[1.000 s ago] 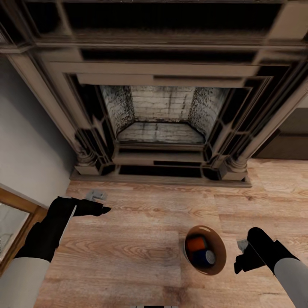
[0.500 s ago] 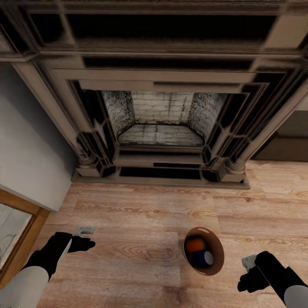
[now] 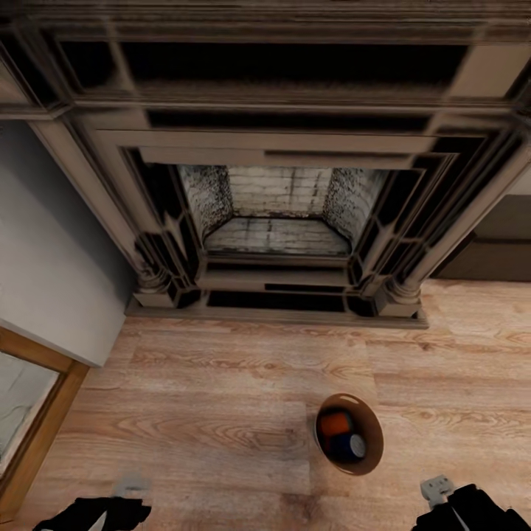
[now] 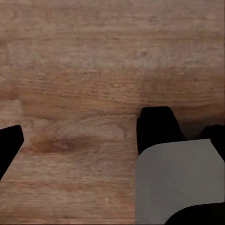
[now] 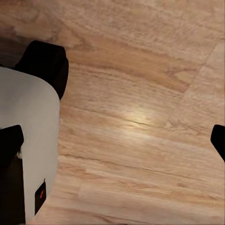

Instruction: Put the three can of soda from the living room inside the tash can in the kitchen.

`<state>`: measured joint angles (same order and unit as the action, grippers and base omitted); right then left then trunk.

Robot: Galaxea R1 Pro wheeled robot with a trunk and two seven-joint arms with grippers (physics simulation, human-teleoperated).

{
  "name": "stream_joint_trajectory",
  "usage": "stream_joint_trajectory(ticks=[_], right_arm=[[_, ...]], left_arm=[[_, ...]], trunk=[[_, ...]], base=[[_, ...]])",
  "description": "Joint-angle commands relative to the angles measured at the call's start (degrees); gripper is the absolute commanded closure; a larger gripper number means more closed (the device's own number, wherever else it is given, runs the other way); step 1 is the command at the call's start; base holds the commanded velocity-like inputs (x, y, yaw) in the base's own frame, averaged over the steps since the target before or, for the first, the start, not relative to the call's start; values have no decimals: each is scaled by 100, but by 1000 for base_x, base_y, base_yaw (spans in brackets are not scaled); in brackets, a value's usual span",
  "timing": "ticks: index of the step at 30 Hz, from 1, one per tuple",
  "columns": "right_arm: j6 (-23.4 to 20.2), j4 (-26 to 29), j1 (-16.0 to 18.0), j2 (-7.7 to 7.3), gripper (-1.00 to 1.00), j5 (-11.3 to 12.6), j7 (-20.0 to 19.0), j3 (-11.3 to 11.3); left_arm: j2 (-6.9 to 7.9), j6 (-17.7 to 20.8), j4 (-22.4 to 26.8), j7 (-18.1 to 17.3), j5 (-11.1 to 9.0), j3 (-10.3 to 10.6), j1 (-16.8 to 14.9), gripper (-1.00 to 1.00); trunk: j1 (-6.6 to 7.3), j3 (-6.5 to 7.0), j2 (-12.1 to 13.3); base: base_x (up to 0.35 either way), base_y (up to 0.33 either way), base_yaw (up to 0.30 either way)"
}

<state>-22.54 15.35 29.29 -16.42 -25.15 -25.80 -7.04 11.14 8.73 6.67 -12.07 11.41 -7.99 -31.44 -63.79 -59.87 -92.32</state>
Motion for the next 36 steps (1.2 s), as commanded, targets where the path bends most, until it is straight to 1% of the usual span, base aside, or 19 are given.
stream_joint_trajectory(ticks=[1,5,8,11,14,15,17,18,20,24,28,29,31,32,36], right_arm=[[111,-77,-2,5,-100,0,17,-56],[589,-384,-7,22,-100,-3,137,-293],[922,-634,-9,39,-100,-4,300,-398],[1228,-846,-10,60,-100,-2,474,-457],[1427,-989,-10,69,-100,0,580,-487],[1507,-1056,-14,74,-100,0,620,-501],[1557,-1123,-18,78,-100,4,649,-510],[1590,-1209,-28,83,-100,4,675,-516],[1611,-1292,-41,84,-100,3,713,-522],[1647,-1432,-107,86,-100,4,874,-530],[1770,-1495,-232,86,-100,7,1048,-535],[1873,-1519,-322,83,-100,18,1164,-563],[1944,-1535,-415,81,-100,71,1289,-630],[2008,-1548,-544,80,-100,216,1555,-720],[2050,-1558,-659,85,-100,375,2052,-782]], left_arm=[[0,-78,-35,15,-5,-6,91,-100],[13,-369,-122,60,-11,-12,404,-100],[29,-527,-152,79,-19,-49,622,-100],[99,-625,-167,87,-87,-163,823,-100],[187,-724,-174,92,-163,-282,984,-100],[237,-804,-182,95,-192,-335,1071,-100],[289,-885,-189,96,-213,-371,1167,-100],[343,-955,-192,97,-231,-401,1267,-100],[383,-1023,-195,98,-269,-446,1361,-100],[435,-1204,-200,121,-372,-538,1532,-100],[470,-1349,-209,216,-419,-573,1656,-100],[485,-1418,-216,308,-452,-589,1716,-100],[498,-1481,-220,413,-493,-599,1757,-100],[505,-1582,-224,595,-597,-607,1795,-100],[510,-1742,-229,833,-779,-610,1830,-100]], trunk=[[23,22,42],[110,114,202],[176,190,322],[242,267,443],[308,347,563],[330,373,603],[374,427,683],[396,454,723],[440,508,804],[528,615,964],[616,723,1124],[638,750,1165],[681,803,1245],[703,830,1285],[791,937,1445]], base=[[0,0,0],[0,0,0],[0,0,0],[0,0,0],[0,0,0],[0,0,0],[0,0,0],[0,0,0],[0,0,0],[0,0,0],[0,0,0],[0,0,0],[0,0,0],[0,0,0],[0,0,0]])
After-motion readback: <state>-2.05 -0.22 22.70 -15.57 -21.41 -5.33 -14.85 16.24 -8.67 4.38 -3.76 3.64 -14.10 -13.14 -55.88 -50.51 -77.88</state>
